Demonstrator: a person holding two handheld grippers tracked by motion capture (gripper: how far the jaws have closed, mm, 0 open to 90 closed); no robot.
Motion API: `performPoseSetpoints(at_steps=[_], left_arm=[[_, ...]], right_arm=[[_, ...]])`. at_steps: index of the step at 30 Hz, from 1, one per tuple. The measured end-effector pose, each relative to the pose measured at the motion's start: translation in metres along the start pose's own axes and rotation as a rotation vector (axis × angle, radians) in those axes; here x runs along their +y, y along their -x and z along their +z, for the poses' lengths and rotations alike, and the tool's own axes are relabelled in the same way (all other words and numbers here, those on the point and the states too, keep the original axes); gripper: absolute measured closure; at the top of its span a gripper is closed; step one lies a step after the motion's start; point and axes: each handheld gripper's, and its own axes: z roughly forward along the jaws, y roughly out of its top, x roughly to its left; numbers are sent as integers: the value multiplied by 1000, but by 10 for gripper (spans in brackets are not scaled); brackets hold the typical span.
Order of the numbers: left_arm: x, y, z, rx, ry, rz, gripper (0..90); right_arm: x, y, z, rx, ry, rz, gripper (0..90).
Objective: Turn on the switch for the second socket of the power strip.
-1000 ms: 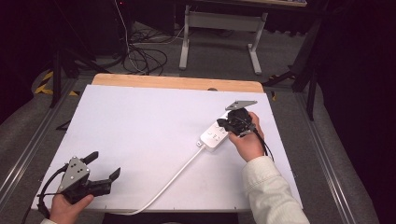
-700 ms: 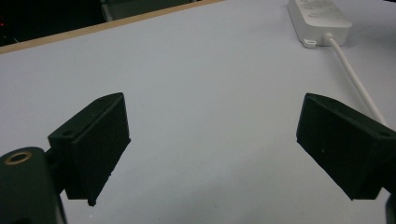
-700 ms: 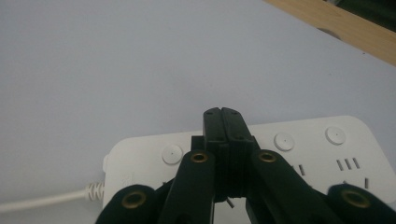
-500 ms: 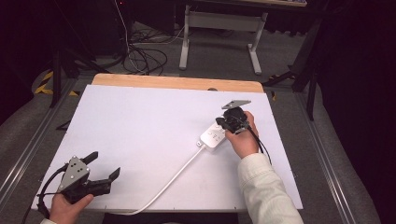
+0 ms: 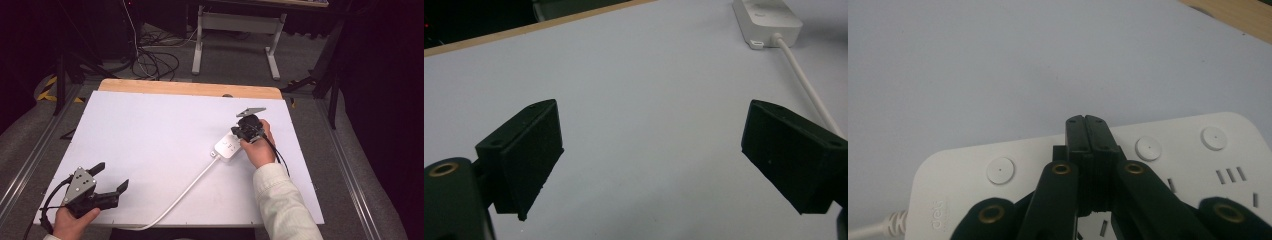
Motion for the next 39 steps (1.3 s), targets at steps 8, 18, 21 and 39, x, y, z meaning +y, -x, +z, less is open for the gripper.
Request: performPoseSetpoints(at_steps=[8, 18, 21, 39], left_arm=[[0, 0, 0, -2, -2, 4, 98], [0, 0, 0, -3, -8, 10, 99], [0, 0, 0, -4, -8, 10, 99], [0, 1, 1, -3, -9, 5, 99]], right_arm=[[-1, -2, 7, 5, -24, -11, 900], [-2, -3, 8, 2, -26, -5, 900], [-3, -4, 8, -6, -21, -12, 900], [-5, -8, 10, -34, -15, 5, 900]])
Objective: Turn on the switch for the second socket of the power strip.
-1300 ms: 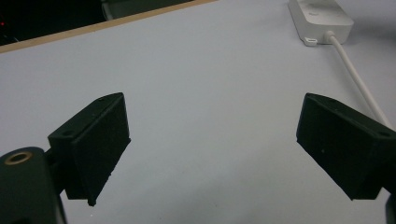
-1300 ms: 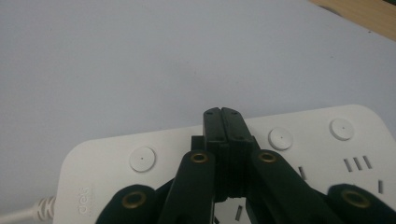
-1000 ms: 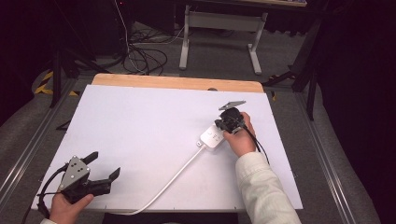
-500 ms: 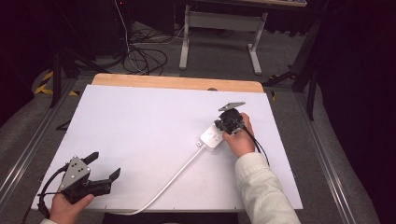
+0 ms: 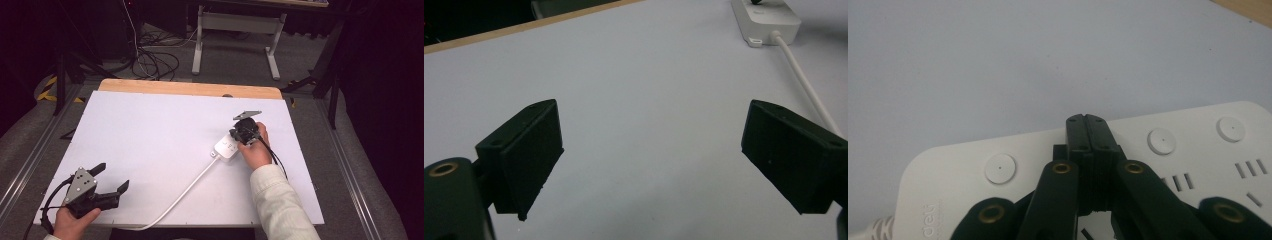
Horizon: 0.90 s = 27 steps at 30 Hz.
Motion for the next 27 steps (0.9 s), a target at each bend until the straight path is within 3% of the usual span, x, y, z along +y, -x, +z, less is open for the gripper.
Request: performPoseSetpoints(at_steps=[27], left_arm=[[0, 1, -1, -6, 1, -1, 99]], right_arm=[[5, -2, 4, -15, -34, 53, 900]])
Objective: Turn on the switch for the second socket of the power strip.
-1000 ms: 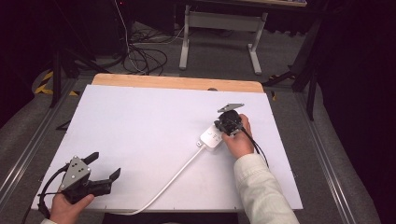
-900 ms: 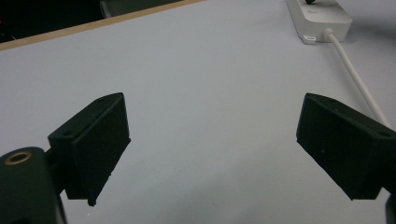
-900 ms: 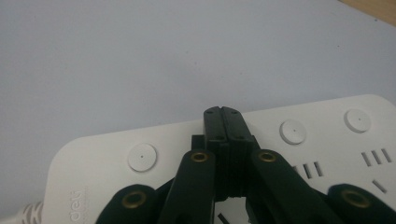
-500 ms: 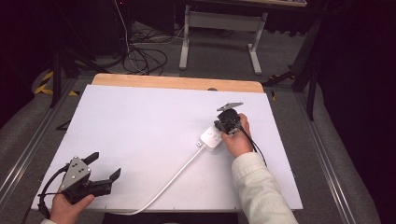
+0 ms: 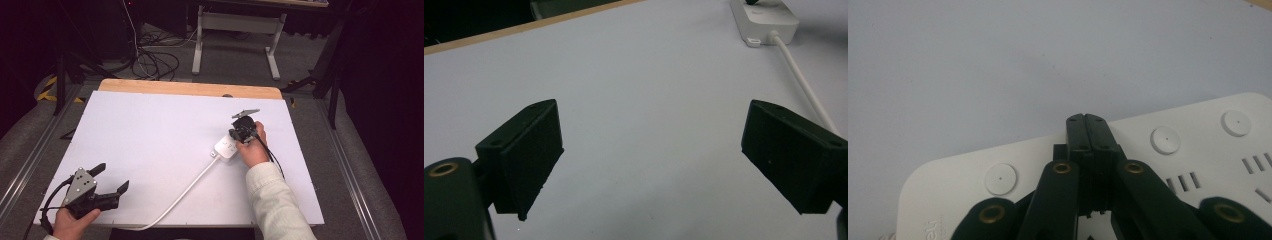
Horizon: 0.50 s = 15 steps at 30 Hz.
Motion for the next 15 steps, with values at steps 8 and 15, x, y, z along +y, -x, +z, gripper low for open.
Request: performPoseSetpoints(at_steps=[8, 15], left_arm=[[0, 0, 0, 1, -1, 2, 99], [0, 0, 0, 3, -2, 10, 98]], right_arm=[[-2, 0, 0, 0, 18, 10, 900], [-1, 0, 0, 1, 10, 15, 900]])
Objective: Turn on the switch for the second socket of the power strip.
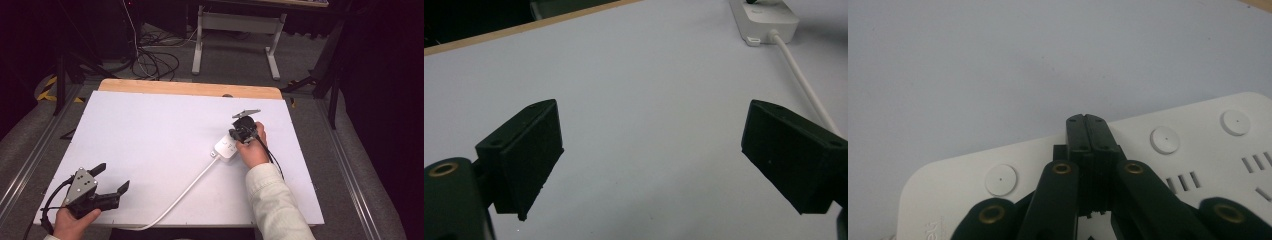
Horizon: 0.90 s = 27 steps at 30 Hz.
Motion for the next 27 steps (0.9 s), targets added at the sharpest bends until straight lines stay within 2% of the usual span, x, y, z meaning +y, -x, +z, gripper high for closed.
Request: performPoseSetpoints(at_steps=[5, 7, 9, 11, 15, 16, 17, 18, 21, 27], left_arm=[[0, -1, 1, 2, -1, -11, 99], [0, -1, 1, 2, -1, -9, 98], [0, -2, 1, 2, -1, -6, 99], [0, -1, 1, -2, 0, -16, 98], [0, -1, 1, 0, 0, -11, 99], [0, -1, 1, -2, 1, -16, 99], [0, -1, 1, -2, 0, -15, 99], [0, -1, 1, -1, 0, -14, 98], [0, -1, 1, -3, -1, -15, 99], [0, -1, 1, -2, 0, -16, 99]], right_arm=[[4, 2, -2, 17, -12, 14, 900], [4, 3, -5, 5, -16, 13, 843], [4, 1, -5, -6, -6, 6, 827], [4, 0, -8, -1, 11, 8, 810], [7, -2, -18, 19, 69, 11, 754], [9, -3, -23, 31, 73, 9, 700], [9, -3, -23, 31, 73, 9, 700], [9, -4, -25, 41, 63, 12, 657], [9, -4, -28, 36, 61, 7, 631], [10, -7, -39, 40, 91, 6, 604]])
